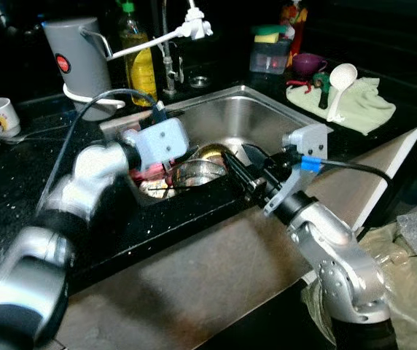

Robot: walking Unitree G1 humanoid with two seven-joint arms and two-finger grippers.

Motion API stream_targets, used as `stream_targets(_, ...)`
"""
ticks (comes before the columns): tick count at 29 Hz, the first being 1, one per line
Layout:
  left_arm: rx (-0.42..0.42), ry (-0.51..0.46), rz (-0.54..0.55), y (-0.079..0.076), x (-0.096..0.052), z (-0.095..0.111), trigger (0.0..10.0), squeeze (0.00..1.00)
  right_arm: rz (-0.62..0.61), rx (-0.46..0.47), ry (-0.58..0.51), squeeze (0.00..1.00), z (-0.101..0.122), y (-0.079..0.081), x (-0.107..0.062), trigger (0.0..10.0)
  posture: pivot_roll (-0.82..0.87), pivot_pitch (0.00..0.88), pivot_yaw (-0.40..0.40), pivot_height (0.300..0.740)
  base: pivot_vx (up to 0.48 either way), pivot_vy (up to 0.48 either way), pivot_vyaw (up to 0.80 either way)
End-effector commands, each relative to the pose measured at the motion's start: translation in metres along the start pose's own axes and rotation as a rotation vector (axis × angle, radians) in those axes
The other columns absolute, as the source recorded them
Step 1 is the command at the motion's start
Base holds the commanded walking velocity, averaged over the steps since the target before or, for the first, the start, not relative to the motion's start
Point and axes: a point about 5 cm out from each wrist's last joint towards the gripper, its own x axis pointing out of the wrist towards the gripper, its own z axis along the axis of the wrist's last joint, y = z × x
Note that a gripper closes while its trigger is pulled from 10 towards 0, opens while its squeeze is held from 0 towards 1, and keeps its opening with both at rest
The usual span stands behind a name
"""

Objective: Kitchen organization

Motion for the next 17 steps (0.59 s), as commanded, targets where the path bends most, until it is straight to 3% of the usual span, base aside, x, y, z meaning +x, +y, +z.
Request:
stream_targets(1,-0.036,-0.03,0.051,0.008,-0.002,0.008,10.0,0.0,0.004,0.007,-0.015,0.0,-0.001,0.001,0.0,10.0,-0.07,0.0,0.032,0.74,0.0,0.0,0.0)
stream_targets(2,-0.036,-0.03,0.051,0.008,-0.002,0.008,10.0,0.0,0.004,0.007,-0.015,0.0,-0.001,0.001,0.0,10.0,-0.07,0.0,0.032,0.74,0.0,0.0,0.0)
stream_targets(5,-0.19,-0.075,0.192,-0.001,-0.009,0.013,10.0,0.0,0.024,0.046,-0.074,0.0,0.002,0.002,0.0,10.0,-0.06,0.0,0.033,0.74,0.0,0.0,0.0)
stream_targets(6,-0.19,-0.075,0.192,-0.001,-0.009,0.013,10.0,0.0,0.024,0.046,-0.074,0.0,0.002,0.002,0.0,10.0,-0.06,0.0,0.033,0.74,0.0,0.0,0.0)
stream_targets(7,-0.272,-0.083,0.26,-0.007,-0.013,0.013,10.0,0.0,0.028,0.054,-0.082,0.0,0.002,0.002,-0.002,10.0,-0.05,0.0,0.032,0.74,0.0,0.0,0.0)
stream_targets(8,-0.272,-0.083,0.26,-0.007,-0.013,0.013,10.0,0.0,0.028,0.054,-0.082,0.0,0.002,0.002,-0.002,10.0,-0.05,0.0,0.032,0.74,0.0,0.0,0.0)
stream_targets(10,-0.439,-0.057,0.377,-0.029,-0.024,0.005,10.0,0.0,0.026,0.058,-0.077,0.0,-0.002,-0.001,-0.005,10.0,-0.05,0.0,0.026,0.74,0.0,0.0,0.0)
stream_targets(13,-0.472,-0.035,0.394,-0.039,-0.029,0.002,10.0,0.0,0.023,0.058,-0.072,0.0,-0.004,-0.002,-0.006,10.0,-0.04,0.0,0.022,0.74,0.0,0.0,0.0)
stream_targets(15,-0.527,0.002,0.406,-0.059,-0.036,0.003,10.0,0.0,0.036,0.066,-0.067,0.0,-0.01,-0.003,-0.007,10.0,-0.03,0.0,0.014,0.74,0.0,0.0,0.0)
stream_targets(17,-0.547,0.016,0.403,-0.066,-0.038,0.005,10.0,0.0,0.043,0.068,-0.068,0.0,-0.012,-0.002,-0.008,10.0,-0.03,0.0,0.014,0.74,0.0,0.0,0.3)
